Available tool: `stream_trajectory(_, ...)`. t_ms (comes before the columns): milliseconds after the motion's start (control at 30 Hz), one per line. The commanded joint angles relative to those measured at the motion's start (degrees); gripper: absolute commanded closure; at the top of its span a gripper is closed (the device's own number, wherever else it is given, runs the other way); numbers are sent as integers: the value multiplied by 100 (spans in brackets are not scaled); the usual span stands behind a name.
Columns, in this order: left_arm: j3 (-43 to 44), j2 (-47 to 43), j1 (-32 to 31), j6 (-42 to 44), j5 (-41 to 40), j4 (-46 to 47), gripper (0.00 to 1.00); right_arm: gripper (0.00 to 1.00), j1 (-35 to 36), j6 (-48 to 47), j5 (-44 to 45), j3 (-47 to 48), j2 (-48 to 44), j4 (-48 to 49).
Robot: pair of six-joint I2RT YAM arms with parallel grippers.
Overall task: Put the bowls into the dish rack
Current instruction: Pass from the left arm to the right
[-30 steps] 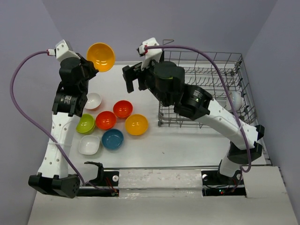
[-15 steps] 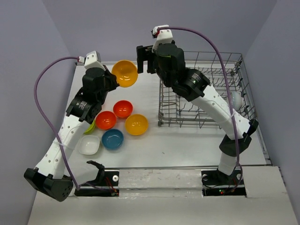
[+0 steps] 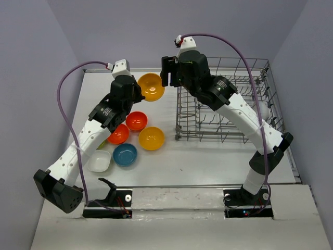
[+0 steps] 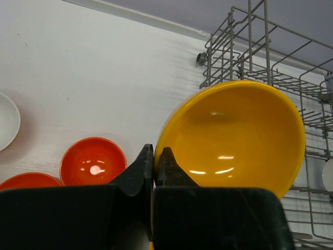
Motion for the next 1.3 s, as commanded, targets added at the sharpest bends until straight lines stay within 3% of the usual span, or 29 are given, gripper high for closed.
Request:
stream_trajectory(0,374,79,-118,-33,-244,373,100,28,14,171,-275,-393,-533,200)
stream_trajectory(333,717,378,-390,-25,-359,356,100,37,14,180,-214,-1054,-693,359)
stream_trajectory(767,893,484,-672,-51,-526,259,100,41,14,75,-38,-852,-403,403)
stream_trajectory(1167,972,484,-778,-7,-640,180,100,61,14,57,251,-668,-192,377)
stream_trajectory(1267,981,501,-778,2,-658,180,100,62,14,49,314,-650,-192,368)
